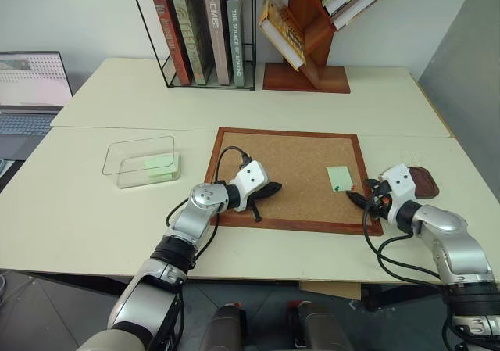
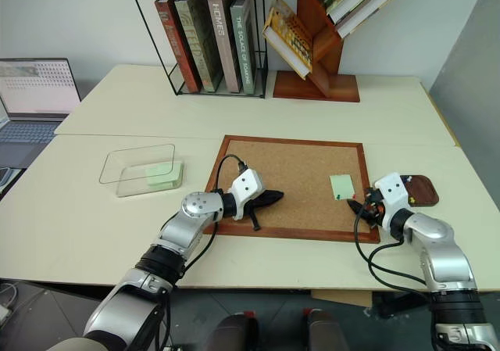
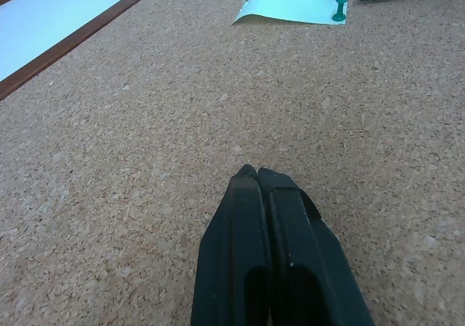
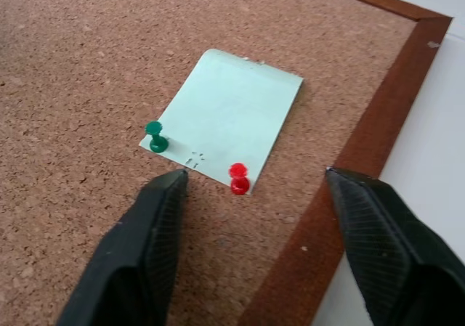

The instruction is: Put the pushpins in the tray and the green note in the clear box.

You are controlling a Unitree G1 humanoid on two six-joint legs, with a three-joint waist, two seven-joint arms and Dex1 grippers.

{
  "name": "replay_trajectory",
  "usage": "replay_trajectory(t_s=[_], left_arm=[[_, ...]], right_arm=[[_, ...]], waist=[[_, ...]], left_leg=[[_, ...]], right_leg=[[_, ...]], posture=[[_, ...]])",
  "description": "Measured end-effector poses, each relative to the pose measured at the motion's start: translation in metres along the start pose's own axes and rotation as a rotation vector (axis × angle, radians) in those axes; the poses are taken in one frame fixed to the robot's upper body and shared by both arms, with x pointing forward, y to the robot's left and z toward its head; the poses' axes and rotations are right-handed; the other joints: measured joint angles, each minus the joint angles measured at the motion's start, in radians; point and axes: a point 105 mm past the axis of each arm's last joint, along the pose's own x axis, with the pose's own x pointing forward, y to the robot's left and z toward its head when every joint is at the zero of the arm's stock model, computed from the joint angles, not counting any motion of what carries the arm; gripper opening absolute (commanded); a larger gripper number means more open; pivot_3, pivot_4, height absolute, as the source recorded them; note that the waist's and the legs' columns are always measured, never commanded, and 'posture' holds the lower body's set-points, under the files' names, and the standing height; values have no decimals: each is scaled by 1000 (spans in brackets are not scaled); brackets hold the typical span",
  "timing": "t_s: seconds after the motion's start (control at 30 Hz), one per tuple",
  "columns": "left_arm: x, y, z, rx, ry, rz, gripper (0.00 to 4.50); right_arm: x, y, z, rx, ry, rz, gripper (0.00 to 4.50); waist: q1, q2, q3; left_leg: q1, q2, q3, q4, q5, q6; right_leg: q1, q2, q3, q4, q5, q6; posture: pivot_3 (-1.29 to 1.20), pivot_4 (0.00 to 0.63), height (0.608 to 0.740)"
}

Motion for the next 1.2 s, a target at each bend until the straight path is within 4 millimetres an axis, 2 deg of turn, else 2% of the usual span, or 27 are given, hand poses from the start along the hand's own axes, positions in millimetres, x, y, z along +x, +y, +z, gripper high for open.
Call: replay_trajectory(t_s=[0.4, 0.63, 0.8, 0.97, 1.1, 1.2], left_arm=[[0, 0, 0, 1, 2, 1, 0], [-1, 0, 0, 3, 2, 1, 0], [-1, 0, 0, 4, 3, 2, 0], [-1, 0, 0, 4, 3, 1, 0], [-1, 0, 0, 4, 3, 0, 0], [-1, 0, 0, 5, 3, -1, 0]], right_arm=[[1, 1, 1, 3, -5, 5, 30], [-2, 3, 6, 6, -28, 11, 30], [-6, 12, 32, -12, -129, 57, 30], [-9, 17, 44, -12, -169, 73, 30], [-15, 7, 47, 8, -180, 34, 30], [-24, -13, 45, 7, -154, -53, 30]], waist=[[0, 0, 0], [-1, 0, 0], [-1, 0, 0], [-1, 0, 0], [-1, 0, 0], [-1, 0, 0]], left_leg=[[0, 0, 0, 0, 0, 0], [0, 0, 0, 0, 0, 0], [0, 1, 0, 0, 0, 0], [0, 1, 0, 0, 0, 0], [0, 1, 0, 0, 0, 0], [0, 1, 0, 0, 0, 0]], right_leg=[[0, 0, 0, 0, 0, 0], [0, 0, 0, 0, 0, 0], [0, 0, 0, 0, 0, 0], [0, 0, 0, 0, 0, 0], [0, -1, 0, 0, 0, 0], [0, -2, 0, -1, 0, 0]], posture=[[0, 150, 740], [0, 150, 740], [0, 150, 740], [0, 150, 740], [0, 150, 740], [0, 150, 740]])
